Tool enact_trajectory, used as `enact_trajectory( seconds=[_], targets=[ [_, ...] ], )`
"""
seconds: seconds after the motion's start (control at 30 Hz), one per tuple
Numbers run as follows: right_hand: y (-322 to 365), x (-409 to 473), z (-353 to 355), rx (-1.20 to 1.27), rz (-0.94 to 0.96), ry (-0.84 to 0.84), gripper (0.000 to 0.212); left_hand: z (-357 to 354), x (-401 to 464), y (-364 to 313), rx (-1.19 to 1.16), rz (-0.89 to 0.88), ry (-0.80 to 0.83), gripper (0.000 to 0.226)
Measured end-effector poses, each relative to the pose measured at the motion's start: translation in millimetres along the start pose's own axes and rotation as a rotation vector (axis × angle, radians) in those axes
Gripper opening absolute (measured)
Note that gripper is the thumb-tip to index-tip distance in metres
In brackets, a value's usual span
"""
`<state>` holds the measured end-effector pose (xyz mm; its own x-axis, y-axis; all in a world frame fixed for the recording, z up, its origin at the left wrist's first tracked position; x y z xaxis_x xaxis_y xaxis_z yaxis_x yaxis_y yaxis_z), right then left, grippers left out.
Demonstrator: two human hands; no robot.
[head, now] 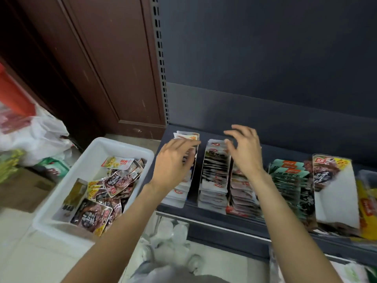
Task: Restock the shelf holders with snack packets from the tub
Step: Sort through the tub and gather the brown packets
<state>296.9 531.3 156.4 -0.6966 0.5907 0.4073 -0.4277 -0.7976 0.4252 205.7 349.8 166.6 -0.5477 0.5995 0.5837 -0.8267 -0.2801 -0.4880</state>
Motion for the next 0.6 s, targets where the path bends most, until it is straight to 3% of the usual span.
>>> enact_trajectory(
  seconds=[0.07, 0.13, 0.2, 0.3, 0.37, 0.43, 0.6],
  targets=[
    [23.5, -10.5, 14.4, 0.212, 0.004, -0.147, 0.023, 28.3, -20.1, 16.5, -0.108, 0.126, -0.164, 0.023],
    [57.9, -27.5, 18.7, 0.370, 0.016, -0.187, 0.021, 59.7, -48.6, 38.0, -0.191, 0.253, -0.322, 0.020],
    [98.7, -47.0, 5.8, 0.482, 0.051, -0.107, 0.020, 90.4, -82.5, 68.0, -0.220, 0.377, -0.447, 0.018],
    [158.4, -75.8, -38.9, 0.570, 0.097, 0.156, 0.029, 125.8, -135.9, 132.6, -0.188, 0.635, -0.526, 0.017],
    [192.8, -94.6, -80.1, 0.520, 0.117, 0.362, 0.044, 138.3, -164.3, 180.3, -0.108, 0.761, -0.426, 0.015],
    [218.6, -112.5, -126.2, 0.409, 0.121, 0.551, 0.057, 140.4, -183.7, 224.6, 0.022, 0.822, -0.217, 0.013],
    [251.8, -139.3, -223.8, 0.163, 0.102, 0.715, 0.050, 105.7, -206.2, 296.5, 0.118, 0.885, 0.324, 0.032]
  ],
)
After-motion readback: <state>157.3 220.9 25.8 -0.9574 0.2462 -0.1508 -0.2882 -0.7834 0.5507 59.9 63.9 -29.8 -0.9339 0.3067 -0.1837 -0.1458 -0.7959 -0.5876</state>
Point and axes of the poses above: each hand's wrist, its own x-axis towards the middle knuckle, its own z-axis out of the back of the hand, y = z × x, the point moved 5 cm from there along x, towards the middle knuckle, and after that the axes turned 7 degrees about -y, right-handed, at the moved point
